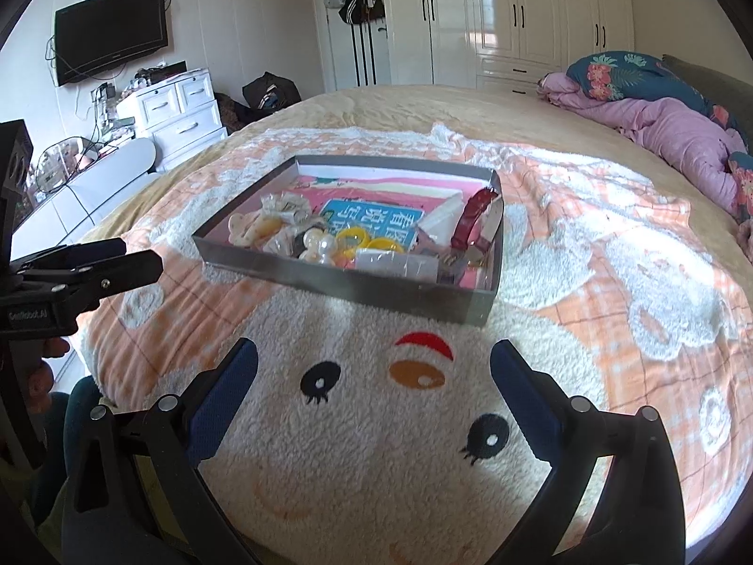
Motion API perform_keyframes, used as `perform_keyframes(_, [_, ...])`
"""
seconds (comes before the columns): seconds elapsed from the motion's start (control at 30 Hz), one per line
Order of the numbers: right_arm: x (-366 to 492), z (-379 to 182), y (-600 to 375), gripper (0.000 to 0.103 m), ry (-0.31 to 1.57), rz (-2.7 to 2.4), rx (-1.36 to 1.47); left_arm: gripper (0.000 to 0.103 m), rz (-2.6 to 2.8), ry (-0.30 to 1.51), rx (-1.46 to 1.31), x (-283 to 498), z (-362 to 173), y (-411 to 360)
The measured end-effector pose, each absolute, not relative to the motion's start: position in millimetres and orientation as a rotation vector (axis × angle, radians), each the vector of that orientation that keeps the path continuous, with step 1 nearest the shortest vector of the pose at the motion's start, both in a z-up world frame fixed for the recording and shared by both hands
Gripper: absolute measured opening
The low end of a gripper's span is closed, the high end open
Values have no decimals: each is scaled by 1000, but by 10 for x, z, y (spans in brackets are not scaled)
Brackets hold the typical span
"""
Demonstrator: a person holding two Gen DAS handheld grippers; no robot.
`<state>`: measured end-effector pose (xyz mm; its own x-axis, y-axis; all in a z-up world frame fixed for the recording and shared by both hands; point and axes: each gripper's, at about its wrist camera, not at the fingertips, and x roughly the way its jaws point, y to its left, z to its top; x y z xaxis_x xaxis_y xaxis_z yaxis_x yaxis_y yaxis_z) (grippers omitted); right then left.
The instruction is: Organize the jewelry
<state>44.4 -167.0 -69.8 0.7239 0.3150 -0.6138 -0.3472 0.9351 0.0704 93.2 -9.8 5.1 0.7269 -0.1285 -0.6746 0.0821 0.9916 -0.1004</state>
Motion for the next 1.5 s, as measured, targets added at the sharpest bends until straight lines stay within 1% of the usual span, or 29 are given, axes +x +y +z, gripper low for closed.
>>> perform_keyframes(0.3, [420,-706,-1662,98,675,378,-43,94,-110,761,-88,823,-24,-72])
perform_keyframes(1.5, [393,-693,-1658,98,669,388,-36,94,-85,765,-85,752,-16,-50])
